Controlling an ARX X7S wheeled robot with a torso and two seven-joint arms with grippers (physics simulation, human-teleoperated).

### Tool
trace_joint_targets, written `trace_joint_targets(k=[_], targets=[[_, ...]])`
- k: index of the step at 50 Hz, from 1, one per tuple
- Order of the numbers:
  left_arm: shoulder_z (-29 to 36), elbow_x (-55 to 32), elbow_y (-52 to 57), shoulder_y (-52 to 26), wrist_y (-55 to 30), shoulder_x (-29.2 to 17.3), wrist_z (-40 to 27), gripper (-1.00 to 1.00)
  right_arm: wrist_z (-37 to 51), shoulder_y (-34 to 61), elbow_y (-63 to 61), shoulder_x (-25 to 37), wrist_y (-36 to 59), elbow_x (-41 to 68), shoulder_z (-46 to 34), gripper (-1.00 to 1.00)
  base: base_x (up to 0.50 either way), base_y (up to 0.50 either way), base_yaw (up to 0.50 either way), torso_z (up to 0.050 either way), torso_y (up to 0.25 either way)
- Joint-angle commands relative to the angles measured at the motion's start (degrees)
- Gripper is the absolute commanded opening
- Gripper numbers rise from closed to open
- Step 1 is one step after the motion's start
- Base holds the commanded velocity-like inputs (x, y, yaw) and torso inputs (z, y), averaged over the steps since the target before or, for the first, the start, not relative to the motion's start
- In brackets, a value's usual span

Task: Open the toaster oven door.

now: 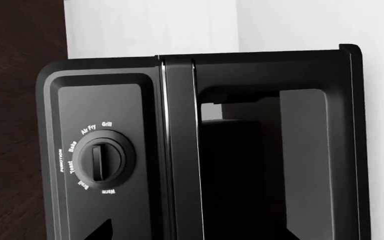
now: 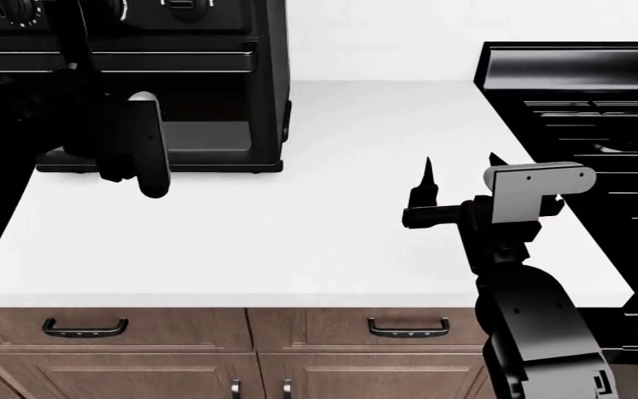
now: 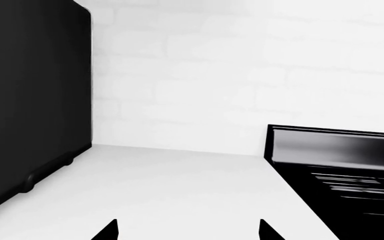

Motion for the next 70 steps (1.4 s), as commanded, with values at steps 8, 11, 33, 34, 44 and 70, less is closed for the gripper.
trace_joint_targets(k=[8, 11, 33, 34, 44, 70], targets=[[4.01, 2.76, -14.93, -6.96, 5.72, 7.01, -1.07, 1.00, 0.47, 0.13, 0.27, 0.52, -0.19, 0.44, 0.10, 1.00, 0.00, 0.00, 0.00, 0.000, 0.000], [4.44, 3.02, -16.50, -7.52, 6.30, 7.75, -1.35, 1.00, 0.60, 0.16, 0.02, 0.65, 0.04, 0.52, 0.11, 1.00, 0.00, 0.00, 0.00, 0.000, 0.000], [7.34, 4.81, -26.98, -10.48, 10.77, 11.89, -3.81, 1.00, 1.32, 0.46, -0.57, 1.30, 0.58, 0.99, 0.18, 1.00, 0.00, 0.00, 0.00, 0.000, 0.000], [7.47, 4.87, -27.64, -10.62, 11.02, 12.16, -4.02, 1.00, 1.35, 0.43, -0.57, 1.35, 0.58, 1.01, 0.21, 1.00, 0.00, 0.00, 0.00, 0.000, 0.000], [8.31, 5.27, -30.31, -11.02, 12.25, 13.48, -4.91, 1.00, 1.52, 0.53, -0.39, 1.71, 0.53, 1.23, 0.30, 1.00, 0.00, 0.00, 0.00, 0.000, 0.000], [9.37, 6.07, -31.21, -10.09, 13.76, 13.34, -6.43, -1.00, 2.25, -0.10, -1.72, 2.49, 1.00, 2.03, 0.62, 1.00, 0.00, 0.00, 0.00, 0.000, 0.000]])
